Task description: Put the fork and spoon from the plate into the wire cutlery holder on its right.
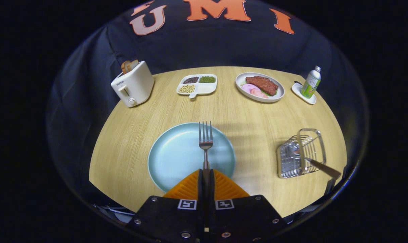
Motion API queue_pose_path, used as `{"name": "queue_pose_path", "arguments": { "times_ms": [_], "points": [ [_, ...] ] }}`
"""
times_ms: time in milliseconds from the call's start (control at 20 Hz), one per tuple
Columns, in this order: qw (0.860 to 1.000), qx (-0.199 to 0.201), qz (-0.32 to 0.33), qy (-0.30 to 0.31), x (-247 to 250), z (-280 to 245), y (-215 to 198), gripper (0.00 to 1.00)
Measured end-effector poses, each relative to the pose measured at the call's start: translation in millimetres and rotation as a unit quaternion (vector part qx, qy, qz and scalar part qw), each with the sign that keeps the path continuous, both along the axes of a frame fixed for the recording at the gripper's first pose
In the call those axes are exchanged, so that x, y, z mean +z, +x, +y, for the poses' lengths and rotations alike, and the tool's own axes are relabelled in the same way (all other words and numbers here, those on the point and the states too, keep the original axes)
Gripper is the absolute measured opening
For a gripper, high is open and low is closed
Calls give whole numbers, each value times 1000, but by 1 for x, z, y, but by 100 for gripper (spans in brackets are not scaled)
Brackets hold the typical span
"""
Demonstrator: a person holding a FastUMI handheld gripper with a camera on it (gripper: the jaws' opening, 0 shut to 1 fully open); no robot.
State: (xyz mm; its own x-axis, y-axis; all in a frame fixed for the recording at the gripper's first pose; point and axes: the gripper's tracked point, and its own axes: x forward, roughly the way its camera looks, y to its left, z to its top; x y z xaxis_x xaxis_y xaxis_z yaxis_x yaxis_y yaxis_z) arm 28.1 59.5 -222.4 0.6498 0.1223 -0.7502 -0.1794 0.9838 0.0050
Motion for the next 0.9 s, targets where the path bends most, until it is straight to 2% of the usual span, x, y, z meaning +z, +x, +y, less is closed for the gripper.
{"name": "queue_pose_path", "arguments": {
  "times_ms": [500,900],
  "points": [
    [996,-43,68,-39,64,-106,-11,6],
    [979,-52,182,-77,72,-163,-27,6]
  ]
}}
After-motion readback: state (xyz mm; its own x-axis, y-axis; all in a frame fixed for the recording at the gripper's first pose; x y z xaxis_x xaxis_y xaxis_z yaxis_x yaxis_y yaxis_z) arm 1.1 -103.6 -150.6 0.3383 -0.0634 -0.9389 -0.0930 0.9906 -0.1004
